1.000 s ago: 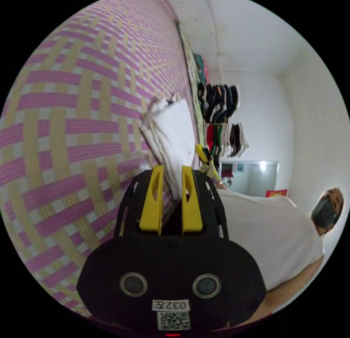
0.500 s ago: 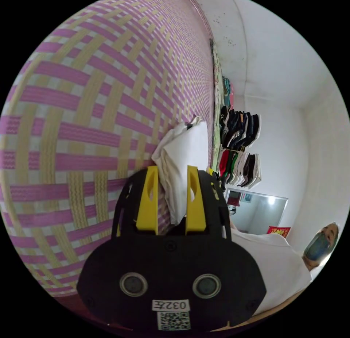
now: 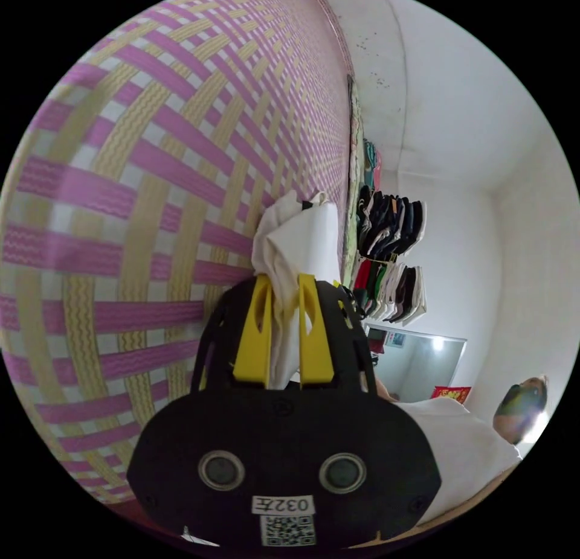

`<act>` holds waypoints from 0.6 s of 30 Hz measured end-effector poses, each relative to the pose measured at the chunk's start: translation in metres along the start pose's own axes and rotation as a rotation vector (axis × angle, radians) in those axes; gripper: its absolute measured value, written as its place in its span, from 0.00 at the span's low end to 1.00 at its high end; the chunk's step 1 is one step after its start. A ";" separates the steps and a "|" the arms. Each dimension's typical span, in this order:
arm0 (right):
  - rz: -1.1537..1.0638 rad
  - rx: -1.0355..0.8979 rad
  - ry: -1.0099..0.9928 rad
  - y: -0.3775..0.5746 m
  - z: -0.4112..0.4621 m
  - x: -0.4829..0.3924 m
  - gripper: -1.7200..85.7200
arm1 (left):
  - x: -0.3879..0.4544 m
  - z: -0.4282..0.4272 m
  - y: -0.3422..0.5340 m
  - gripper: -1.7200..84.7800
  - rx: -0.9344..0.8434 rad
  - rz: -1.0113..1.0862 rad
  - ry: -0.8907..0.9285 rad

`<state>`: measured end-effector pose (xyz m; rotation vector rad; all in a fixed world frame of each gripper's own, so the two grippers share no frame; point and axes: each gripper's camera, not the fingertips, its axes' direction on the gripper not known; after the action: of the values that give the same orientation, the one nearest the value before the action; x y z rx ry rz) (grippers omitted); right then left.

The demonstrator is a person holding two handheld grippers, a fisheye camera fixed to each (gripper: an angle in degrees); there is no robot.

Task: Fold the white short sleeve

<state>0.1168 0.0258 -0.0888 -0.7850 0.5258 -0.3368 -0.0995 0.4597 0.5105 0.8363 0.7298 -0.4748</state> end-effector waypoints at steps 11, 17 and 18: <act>-0.059 0.254 -0.067 0.152 -0.077 -0.043 0.05 | 0.079 -0.054 -0.028 0.01 -0.164 0.218 0.423; 0.038 0.492 -0.152 0.274 -0.132 -0.033 0.05 | 0.151 -0.042 -0.030 0.02 -0.402 0.315 0.722; 0.045 0.517 -0.157 0.286 -0.137 -0.032 0.05 | 0.159 -0.039 -0.029 0.02 -0.429 0.318 0.752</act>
<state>0.0401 0.1519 -0.3715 -0.2944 0.2876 -0.3472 -0.0278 0.4587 0.3610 0.6950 1.3036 0.3087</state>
